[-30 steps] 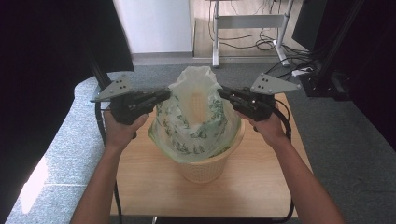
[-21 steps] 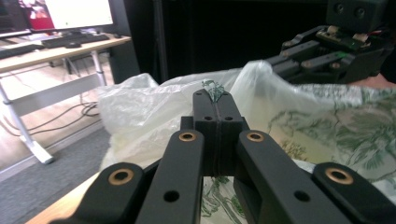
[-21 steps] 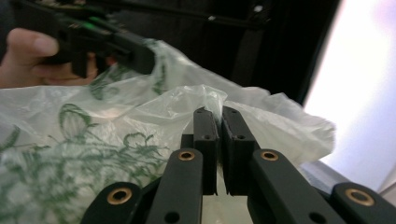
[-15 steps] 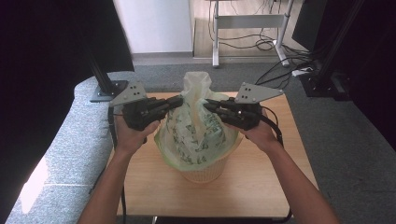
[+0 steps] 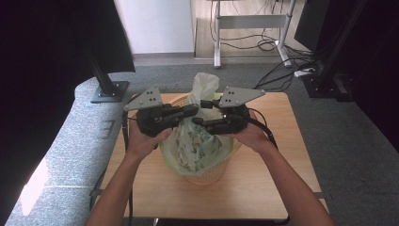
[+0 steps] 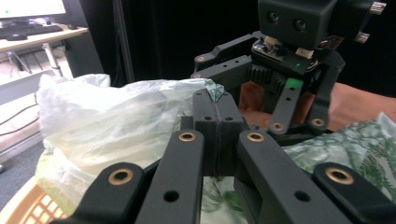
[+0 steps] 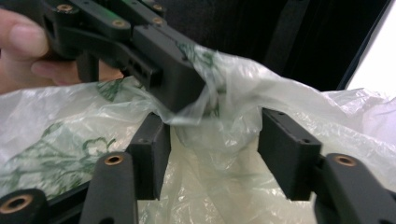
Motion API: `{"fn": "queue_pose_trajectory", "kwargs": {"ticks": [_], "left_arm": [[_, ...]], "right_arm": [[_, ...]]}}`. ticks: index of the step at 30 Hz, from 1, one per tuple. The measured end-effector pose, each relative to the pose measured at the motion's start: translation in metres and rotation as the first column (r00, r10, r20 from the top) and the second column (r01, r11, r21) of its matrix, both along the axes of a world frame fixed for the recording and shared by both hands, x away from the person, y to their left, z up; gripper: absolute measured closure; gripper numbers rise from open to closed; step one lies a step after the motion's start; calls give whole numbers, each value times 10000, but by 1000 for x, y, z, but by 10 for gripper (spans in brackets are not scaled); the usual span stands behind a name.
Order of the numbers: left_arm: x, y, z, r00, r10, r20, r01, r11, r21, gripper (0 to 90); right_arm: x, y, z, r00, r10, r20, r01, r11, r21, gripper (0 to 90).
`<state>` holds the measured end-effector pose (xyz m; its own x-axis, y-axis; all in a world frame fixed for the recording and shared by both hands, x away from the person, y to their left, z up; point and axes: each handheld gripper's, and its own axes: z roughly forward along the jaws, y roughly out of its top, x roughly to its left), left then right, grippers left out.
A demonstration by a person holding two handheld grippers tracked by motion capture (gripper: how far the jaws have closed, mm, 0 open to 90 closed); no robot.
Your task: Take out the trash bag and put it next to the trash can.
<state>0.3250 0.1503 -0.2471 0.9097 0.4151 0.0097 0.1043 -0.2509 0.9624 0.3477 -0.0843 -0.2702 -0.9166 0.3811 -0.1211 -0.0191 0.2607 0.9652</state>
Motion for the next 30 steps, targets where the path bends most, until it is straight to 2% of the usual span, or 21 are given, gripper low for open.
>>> {"fn": "queue_pose_trajectory", "kwargs": {"ticks": [4, 7, 8, 10, 12, 15, 17, 19, 21, 24, 27, 30], "left_arm": [[1, 1, -1, 10000, 1, -89, -3, 9999, -135, 880], [3, 4, -2, 9993, -215, -301, 208, 9995, -240, 826], [3, 6, -2, 9993, -187, -315, 179, 9996, -236, 800], [1, 12, 1, 9999, 124, -107, -126, 9997, -190, 694], [0, 24, 5, 9995, 327, 32, -325, 9982, -507, 618], [0, 44, 11, 9971, 755, 132, -741, 9934, -879, 494], [1, 55, 12, 9909, 1314, 298, -1279, 9867, -1007, 435], [3, 64, 10, 9809, 1914, 348, -1866, 9764, -1084, 384], [7, 71, 6, 9768, 2135, 172, -2104, 9714, -1100, 344], [12, 76, -4, 9779, 2082, -202, -2092, 9728, -995, 295], [15, 75, -13, 9783, 2066, -182, -2074, 9759, -682, 271], [17, 70, -20, 9861, 1636, -280, -1646, 9855, -411, 248]], "right_arm": [[-2, 3, 0, 9996, -11, 285, 18, 9996, -266, 751], [-3, 2, -1, 9988, -158, 472, 178, 9989, -428, 862], [-3, 2, -1, 9985, -199, 506, 222, 9987, -459, 873], [-3, 0, -1, 9978, -343, 558, 372, 9980, -513, 880], [-3, -4, 0, 9972, -450, 592, 479, 9976, -490, 881], [-3, -14, 5, 9962, -577, 660, 588, 9981, -155, 882], [-3, -20, 10, 9953, -618, 747, 607, 9980, 161, 882], [-4, -25, 16, 9945, -674, 797, 639, 9969, 459, 882], [-5, -29, 23, 9932, -764, 881, 711, 9956, 612, 882], [-7, -31, 35, 9913, -824, 1030, 746, 9942, 774, 882], [-9, -32, 45, 9892, -877, 1178, 780, 9933, 848, 882], [-11, -33, 52, 9882, -910, 1230, 798, 9925, 927, 881]]}}
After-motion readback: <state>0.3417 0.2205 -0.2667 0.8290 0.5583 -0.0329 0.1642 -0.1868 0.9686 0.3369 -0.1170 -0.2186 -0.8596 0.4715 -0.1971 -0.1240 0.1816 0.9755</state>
